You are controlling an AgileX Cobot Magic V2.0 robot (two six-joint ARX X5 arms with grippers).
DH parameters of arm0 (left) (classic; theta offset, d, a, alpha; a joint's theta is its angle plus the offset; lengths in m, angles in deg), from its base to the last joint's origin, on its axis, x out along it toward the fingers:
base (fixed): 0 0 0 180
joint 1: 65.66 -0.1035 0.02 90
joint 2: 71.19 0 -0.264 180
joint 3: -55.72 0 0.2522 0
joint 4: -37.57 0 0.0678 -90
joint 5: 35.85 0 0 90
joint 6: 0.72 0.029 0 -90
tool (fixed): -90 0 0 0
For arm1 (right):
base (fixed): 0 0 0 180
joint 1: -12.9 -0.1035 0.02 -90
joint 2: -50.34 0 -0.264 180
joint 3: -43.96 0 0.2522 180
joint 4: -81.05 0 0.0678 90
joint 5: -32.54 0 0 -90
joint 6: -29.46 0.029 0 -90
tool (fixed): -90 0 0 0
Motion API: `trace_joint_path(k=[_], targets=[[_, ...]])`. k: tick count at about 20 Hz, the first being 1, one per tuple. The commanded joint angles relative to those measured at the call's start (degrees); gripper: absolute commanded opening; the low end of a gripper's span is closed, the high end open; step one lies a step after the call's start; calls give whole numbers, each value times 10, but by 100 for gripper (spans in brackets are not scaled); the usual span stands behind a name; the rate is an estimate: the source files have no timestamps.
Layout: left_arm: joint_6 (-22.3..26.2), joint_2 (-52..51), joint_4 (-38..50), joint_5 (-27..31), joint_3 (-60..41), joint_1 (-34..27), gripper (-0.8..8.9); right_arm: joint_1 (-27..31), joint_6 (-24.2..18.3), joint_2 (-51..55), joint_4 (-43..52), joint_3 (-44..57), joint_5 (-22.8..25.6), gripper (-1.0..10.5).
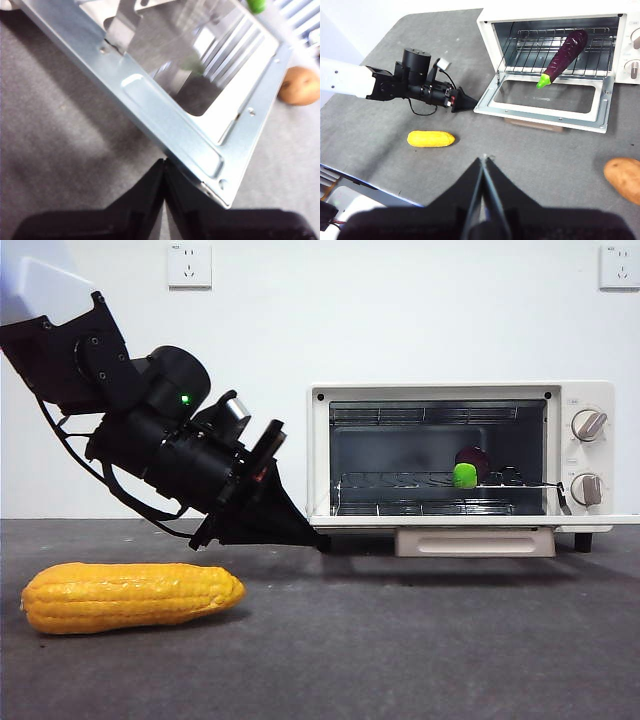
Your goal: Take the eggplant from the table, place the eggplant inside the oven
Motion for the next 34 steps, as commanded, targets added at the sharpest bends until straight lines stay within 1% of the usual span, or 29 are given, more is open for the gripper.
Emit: trace_joint_path(k=[1,3,5,7,9,10,11,12,13,15,16,20,22,26,28,31,34], targets=[[-38,7,44,-30,0,-13,-7,-1,2,2,-14,-1,-2,-12],[-70,7,79,-49,2,-24,-7,-1,2,2,-14,-1,-2,-12],[-98,7,115,-52,3,-30,-7,-1,2,2,-14,-1,-2,-12],[-107,7,137,-57,3,-31,-7,-1,2,2,-14,-1,-2,-12],[-108,7,133,-57,6,-31,-7,-1,3,2,-14,-1,-2,-12],[-104,7,124,-56,6,-31,-7,-1,3,2,-14,-1,-2,-12],[-91,7,108,-36,6,-32,-7,-1,4,2,-14,-1,-2,-12],[-73,7,86,-3,6,-32,-7,-1,4,2,-14,-1,-2,-12],[-51,7,65,19,6,-32,-7,-1,4,2,-14,-1,-2,-12],[-9,7,27,44,6,-32,-7,-1,4,2,-14,-1,-2,-12],[1,7,15,55,6,-31,-7,-1,4,2,-14,-1,-2,-12],[11,7,11,62,6,-19,-7,-1,4,2,-14,-1,-2,-12],[24,7,6,71,6,-7,-7,-1,4,2,-14,-1,-2,-12],[26,7,6,78,6,11,-8,-1,4,2,-14,-1,-2,-12],[25,9,4,77,6,15,-8,-1,4,2,-14,-1,-2,-12],[23,22,5,57,6,18,-8,-1,4,2,-14,-1,-2,-12],[23,41,3,48,6,21,-8,-1,4,2,-14,-1,-2,-12]])
